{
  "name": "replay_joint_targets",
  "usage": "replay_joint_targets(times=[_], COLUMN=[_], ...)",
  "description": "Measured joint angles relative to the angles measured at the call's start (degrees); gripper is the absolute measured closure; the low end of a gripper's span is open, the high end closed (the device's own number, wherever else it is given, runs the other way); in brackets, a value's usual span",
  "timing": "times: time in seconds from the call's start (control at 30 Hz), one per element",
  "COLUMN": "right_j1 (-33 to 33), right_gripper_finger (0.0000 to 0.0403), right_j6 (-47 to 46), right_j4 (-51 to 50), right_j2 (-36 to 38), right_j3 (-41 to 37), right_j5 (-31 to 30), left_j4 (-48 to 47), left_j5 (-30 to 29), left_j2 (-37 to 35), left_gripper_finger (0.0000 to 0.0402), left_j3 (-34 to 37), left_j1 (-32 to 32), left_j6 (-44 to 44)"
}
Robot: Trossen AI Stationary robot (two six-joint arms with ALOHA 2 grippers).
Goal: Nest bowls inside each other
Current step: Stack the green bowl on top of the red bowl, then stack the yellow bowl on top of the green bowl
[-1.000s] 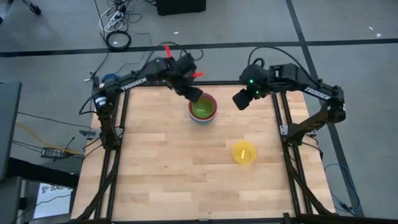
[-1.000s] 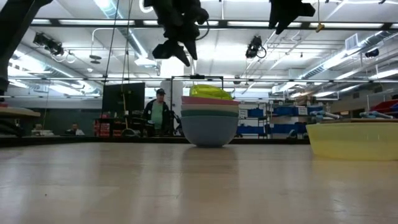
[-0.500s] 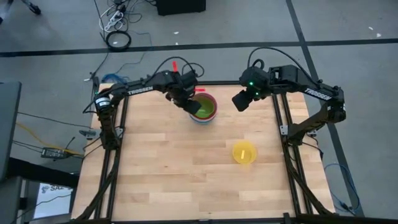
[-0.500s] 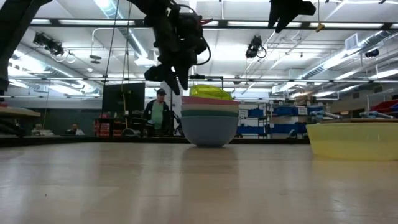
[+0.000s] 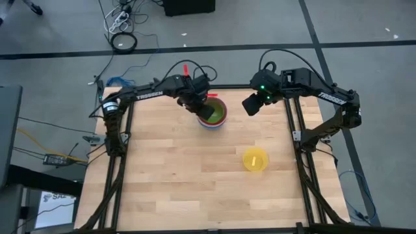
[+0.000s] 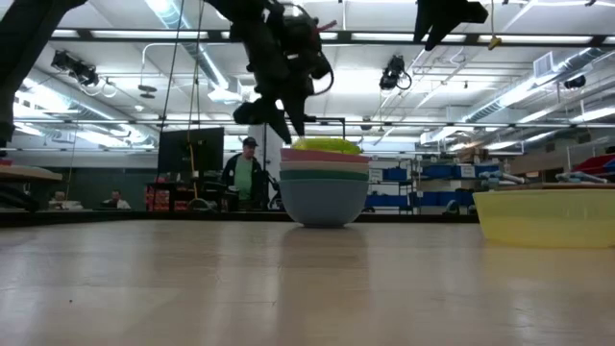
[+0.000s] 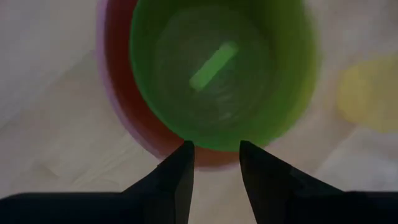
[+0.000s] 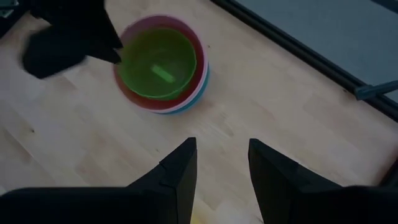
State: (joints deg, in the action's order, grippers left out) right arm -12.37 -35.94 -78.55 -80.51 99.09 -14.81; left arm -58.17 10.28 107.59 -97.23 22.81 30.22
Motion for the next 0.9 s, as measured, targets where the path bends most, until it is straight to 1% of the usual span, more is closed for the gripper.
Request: replay_joint_targets(times=[0.07, 0.17, 0.27, 0.37, 0.47, 0.53, 0.6, 0.7, 0.77, 0.9], right_j1=[0.01, 0.01, 0.02, 0.46, 1.26, 1.54, 1.26, 0.43, 0.47, 2.29], right_gripper_finger=[0.0270, 0.0270, 0.0270, 0.0270, 0.0270, 0.0270, 0.0270, 0.0269, 0.0268, 0.0262], right_j6=[0.00, 0.00, -0.18, -0.78, -2.89, -5.27, -7.22, -7.48, -7.52, -7.11], right_j4=[0.18, 0.12, 0.08, -0.89, -5.58, -9.03, -11.90, -10.15, -7.51, -2.60], right_j2=[0.00, 0.00, 0.00, 0.00, 0.00, 0.10, 0.10, 0.51, 0.57, 0.38], right_j3=[0.00, 0.00, 0.00, 0.00, 0.00, -0.81, -2.69, -7.85, -12.16, -22.30], right_j5=[0.00, -0.02, 0.00, 0.07, 0.26, 0.80, 3.60, 10.73, 14.44, 17.25], left_j4=[-0.44, 0.54, -0.74, -4.38, -11.22, -16.09, -20.23, -24.92, -26.56, -27.43], left_j5=[0.33, 3.76, 7.67, 8.28, 6.69, 4.08, 1.40, -2.03, -4.15, -7.72], left_j2=[1.11, 1.32, 1.16, 0.07, -1.26, -1.83, -2.55, -4.03, -4.82, -7.39], left_gripper_finger=[0.0265, 0.0265, 0.0265, 0.0265, 0.0265, 0.0265, 0.0265, 0.0265, 0.0265, 0.0265], left_j3=[0.11, -0.12, -2.60, -7.16, -12.48, -16.03, -19.73, -24.23, -26.26, -27.02], left_j1=[0.06, 0.09, 0.01, 0.04, 0.39, 0.56, 0.74, 0.90, 0.94, 0.92], left_j6=[0.00, 0.46, 1.51, 0.17, -3.09, -5.45, -8.09, -9.39, -10.08, -9.00])
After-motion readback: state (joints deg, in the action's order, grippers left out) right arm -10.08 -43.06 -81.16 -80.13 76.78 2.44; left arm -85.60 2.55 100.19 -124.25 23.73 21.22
